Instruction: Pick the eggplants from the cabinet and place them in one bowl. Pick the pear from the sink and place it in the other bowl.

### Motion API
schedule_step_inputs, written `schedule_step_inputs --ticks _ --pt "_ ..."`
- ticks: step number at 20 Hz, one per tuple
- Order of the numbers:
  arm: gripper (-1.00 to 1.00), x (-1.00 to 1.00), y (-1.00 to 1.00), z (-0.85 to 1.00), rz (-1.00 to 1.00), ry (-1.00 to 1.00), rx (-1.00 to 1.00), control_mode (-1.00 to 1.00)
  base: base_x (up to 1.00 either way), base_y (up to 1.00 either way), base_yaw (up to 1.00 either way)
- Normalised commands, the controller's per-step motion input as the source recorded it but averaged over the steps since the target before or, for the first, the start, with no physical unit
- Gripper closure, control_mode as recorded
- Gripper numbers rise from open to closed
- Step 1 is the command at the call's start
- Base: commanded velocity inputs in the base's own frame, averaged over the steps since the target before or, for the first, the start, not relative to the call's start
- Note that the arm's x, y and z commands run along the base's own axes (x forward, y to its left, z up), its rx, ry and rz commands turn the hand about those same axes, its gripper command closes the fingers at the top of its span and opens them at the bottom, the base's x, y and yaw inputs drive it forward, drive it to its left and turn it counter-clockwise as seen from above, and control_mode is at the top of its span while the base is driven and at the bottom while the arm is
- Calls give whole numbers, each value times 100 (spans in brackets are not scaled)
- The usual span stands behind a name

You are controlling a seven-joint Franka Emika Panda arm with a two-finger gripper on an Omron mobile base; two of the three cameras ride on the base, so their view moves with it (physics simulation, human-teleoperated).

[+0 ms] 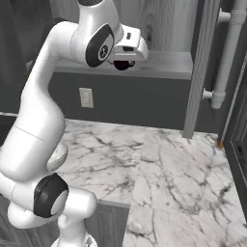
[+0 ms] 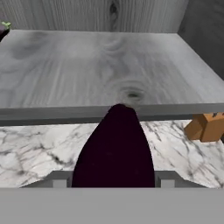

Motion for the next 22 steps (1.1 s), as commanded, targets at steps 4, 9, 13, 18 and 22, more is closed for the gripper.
schedule_step_inputs --ticks 4,9,13,18,22 --pt "100 -61 34 -31 1 3 1 -100 0 0 0" --pt "100 -72 38 -46 2 1 5 -100 0 0 0" --pt "100 -75 41 -35 0 5 1 -100 0 0 0" --pt "100 -49 47 -49 0 8 0 -100 0 0 0" --pt "100 -6 54 -71 0 0 0 -100 0 0 0"
